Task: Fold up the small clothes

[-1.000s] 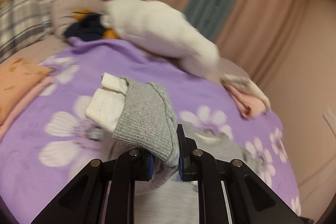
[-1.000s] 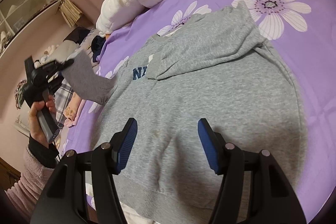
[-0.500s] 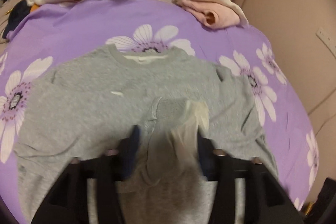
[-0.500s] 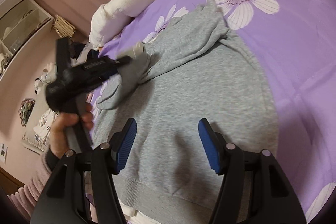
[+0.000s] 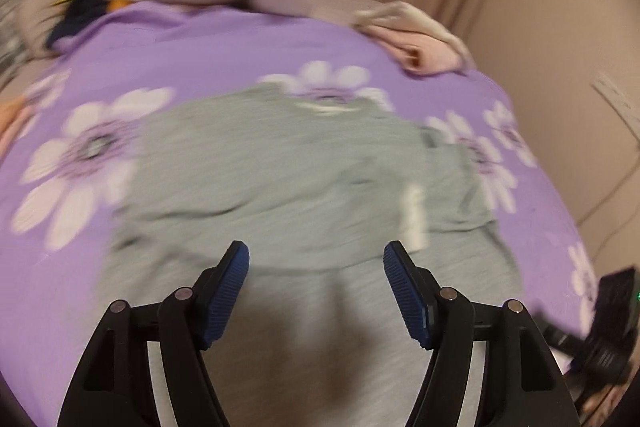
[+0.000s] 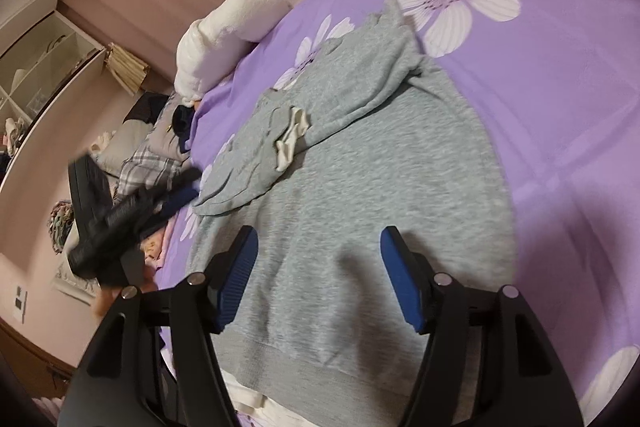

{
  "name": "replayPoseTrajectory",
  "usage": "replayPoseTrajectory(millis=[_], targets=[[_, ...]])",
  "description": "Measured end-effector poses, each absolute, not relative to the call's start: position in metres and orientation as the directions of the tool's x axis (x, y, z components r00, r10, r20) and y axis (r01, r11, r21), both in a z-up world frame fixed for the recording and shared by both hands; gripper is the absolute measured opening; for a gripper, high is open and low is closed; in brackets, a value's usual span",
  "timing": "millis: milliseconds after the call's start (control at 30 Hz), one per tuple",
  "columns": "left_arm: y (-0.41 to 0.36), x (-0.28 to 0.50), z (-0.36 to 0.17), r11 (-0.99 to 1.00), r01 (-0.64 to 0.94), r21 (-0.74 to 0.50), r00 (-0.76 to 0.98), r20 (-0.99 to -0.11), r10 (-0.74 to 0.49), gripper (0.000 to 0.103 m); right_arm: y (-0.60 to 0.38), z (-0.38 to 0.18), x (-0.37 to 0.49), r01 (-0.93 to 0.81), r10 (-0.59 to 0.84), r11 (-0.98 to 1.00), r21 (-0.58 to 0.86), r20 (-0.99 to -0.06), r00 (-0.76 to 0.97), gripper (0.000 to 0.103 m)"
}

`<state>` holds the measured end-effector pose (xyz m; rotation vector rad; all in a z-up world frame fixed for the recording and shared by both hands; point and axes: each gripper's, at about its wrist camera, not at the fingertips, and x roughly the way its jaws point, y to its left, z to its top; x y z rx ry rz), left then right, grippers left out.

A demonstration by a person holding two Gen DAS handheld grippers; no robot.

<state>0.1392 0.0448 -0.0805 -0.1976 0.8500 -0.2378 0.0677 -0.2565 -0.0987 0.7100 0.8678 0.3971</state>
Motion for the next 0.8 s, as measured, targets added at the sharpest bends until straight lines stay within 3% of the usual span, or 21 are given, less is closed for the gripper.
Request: replayPoseTrajectory(millis=[167,333,467,600,700,767,800], targets=[[0.101,0.117,-0.103,0.957,-0.01,-0.291,0.614,-0.757,-0.224,0.069,-0.23,-0.086,0.104,-0.056,0.558,0.764,0.643,-0.614,0.558,0.065],[0.14,0.099,-0.116,0.908,-0.092,-0.409,0.618,-0.738,-0.27,0.069,-0.198,-0.084,0.157,-0.106,0.525,0.818,0.566,-0.659,0.539,0.065],[0.149,0.104,-0.106,0.874,-0.061,-0.483,0.643,-0.688,-0.336,0.069,-0.179,-0.093,0.197,-0.083,0.471,0.857,0.508,-0.71,0.523,0.064],[0.137,0.127,-0.091,0.837,0.069,-0.543,0.634,-0.624,-0.457,0.069,-0.168,-0.102,0.215,-0.062,0.455,0.868,0.493,-0.741,0.494,0.064],[0.123,0.163,-0.104,0.823,0.089,-0.56,0.575,-0.646,-0.502,0.069,-0.161,-0.107,0.22,-0.061,0.466,0.864,0.499,-0.749,0.472,0.056],[0.118,0.182,-0.117,0.83,0.062,-0.555,0.546,-0.677,-0.493,0.069,-0.157,-0.109,0.224,-0.061,0.459,0.87,0.49,-0.757,0.465,0.041],[0.115,0.192,-0.126,0.831,0.043,-0.554,0.534,-0.69,-0.488,0.069,-0.155,-0.109,0.226,-0.063,0.46,0.87,0.49,-0.758,0.463,0.039]])
